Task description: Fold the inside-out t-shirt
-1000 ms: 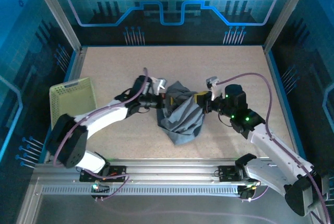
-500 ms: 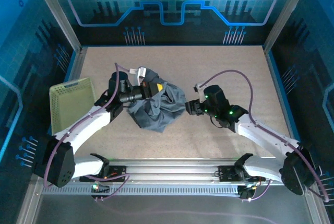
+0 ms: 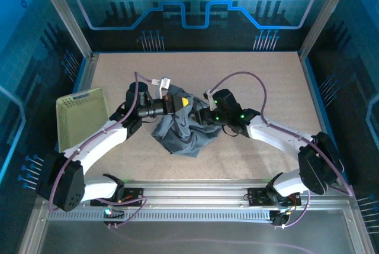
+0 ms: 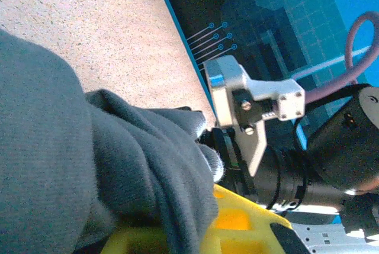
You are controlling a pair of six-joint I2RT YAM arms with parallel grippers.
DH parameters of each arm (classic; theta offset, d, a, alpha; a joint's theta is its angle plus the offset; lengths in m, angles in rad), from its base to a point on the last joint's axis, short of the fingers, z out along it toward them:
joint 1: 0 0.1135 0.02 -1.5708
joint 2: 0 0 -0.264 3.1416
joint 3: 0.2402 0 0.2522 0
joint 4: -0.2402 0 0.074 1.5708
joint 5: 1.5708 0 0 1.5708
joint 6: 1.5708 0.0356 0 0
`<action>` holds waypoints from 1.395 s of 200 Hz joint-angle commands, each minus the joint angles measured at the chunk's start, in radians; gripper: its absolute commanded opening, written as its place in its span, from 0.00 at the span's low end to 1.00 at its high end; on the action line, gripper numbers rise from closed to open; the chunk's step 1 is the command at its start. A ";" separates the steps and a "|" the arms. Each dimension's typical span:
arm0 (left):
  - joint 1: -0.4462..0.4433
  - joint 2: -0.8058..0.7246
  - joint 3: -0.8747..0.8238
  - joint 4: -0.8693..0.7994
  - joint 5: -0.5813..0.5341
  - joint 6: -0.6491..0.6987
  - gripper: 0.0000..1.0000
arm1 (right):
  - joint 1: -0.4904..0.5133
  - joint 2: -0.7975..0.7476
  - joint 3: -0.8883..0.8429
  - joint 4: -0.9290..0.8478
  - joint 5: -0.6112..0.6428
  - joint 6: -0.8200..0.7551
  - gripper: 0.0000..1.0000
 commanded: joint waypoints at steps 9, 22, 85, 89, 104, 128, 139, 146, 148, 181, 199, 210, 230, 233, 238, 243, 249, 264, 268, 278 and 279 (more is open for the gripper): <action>-0.011 -0.007 0.004 0.065 0.030 -0.009 0.00 | -0.001 0.034 0.060 0.015 0.002 0.026 0.55; -0.011 -0.007 0.000 0.064 0.028 -0.009 0.00 | -0.001 0.037 0.060 0.013 0.000 0.024 0.49; 0.055 -0.058 -0.043 -0.026 -0.047 0.036 0.03 | -0.051 -0.131 0.057 -0.073 -0.073 -0.002 0.00; 0.071 -0.061 -0.051 -0.021 -0.037 0.031 0.04 | -0.071 -0.158 0.055 -0.075 -0.115 0.001 0.00; 0.127 -0.080 -0.081 -0.013 -0.032 0.013 0.11 | -0.154 -0.251 0.038 -0.078 -0.217 0.030 0.00; 0.160 -0.104 -0.056 -0.196 -0.171 0.083 0.42 | -0.263 -0.349 0.030 -0.109 -0.319 0.051 0.00; 0.160 -0.105 -0.020 -0.332 -0.293 0.120 0.48 | -0.283 -0.366 0.026 -0.105 -0.374 0.051 0.00; 0.158 -0.103 0.005 -0.404 -0.365 0.138 0.52 | -0.287 -0.371 0.020 -0.089 -0.421 0.052 0.00; 0.158 -0.101 0.011 -0.428 -0.381 0.142 0.54 | -0.285 -0.372 0.018 -0.083 -0.432 0.054 0.00; 0.072 -0.121 0.090 -0.582 -0.530 0.258 0.74 | -0.256 -0.392 -0.014 0.024 -0.536 0.092 0.00; -0.091 -0.159 0.111 -0.555 -0.568 0.374 0.75 | -0.241 -0.392 0.007 0.007 -0.517 0.088 0.00; -0.182 -0.176 0.108 -0.513 -0.547 0.441 0.75 | -0.236 -0.390 0.025 -0.011 -0.506 0.086 0.00; -0.302 -0.175 0.099 -0.444 -0.534 0.517 0.73 | -0.226 -0.387 0.054 -0.043 -0.497 0.073 0.00; -0.310 -0.171 0.100 -0.437 -0.530 0.521 0.73 | -0.224 -0.387 0.057 -0.048 -0.498 0.071 0.00; -0.320 -0.159 0.103 -0.425 -0.524 0.522 0.72 | -0.222 -0.387 0.063 -0.052 -0.497 0.069 0.00; -0.326 -0.147 0.106 -0.412 -0.516 0.523 0.71 | -0.216 -0.387 0.067 -0.056 -0.497 0.067 0.00; -0.330 -0.132 0.110 -0.392 -0.511 0.519 0.69 | -0.209 -0.387 0.072 -0.063 -0.493 0.065 0.00; -0.340 -0.106 0.104 -0.321 -0.495 0.516 0.67 | -0.192 -0.387 0.086 -0.075 -0.488 0.057 0.00; -0.345 -0.102 0.098 -0.291 -0.489 0.516 0.66 | -0.187 -0.387 0.088 -0.079 -0.485 0.054 0.00; -0.359 -0.092 0.082 -0.223 -0.486 0.523 0.65 | -0.175 -0.385 0.094 -0.088 -0.476 0.051 0.00; -0.360 -0.091 0.081 -0.216 -0.486 0.523 0.65 | -0.174 -0.385 0.094 -0.088 -0.476 0.050 0.00</action>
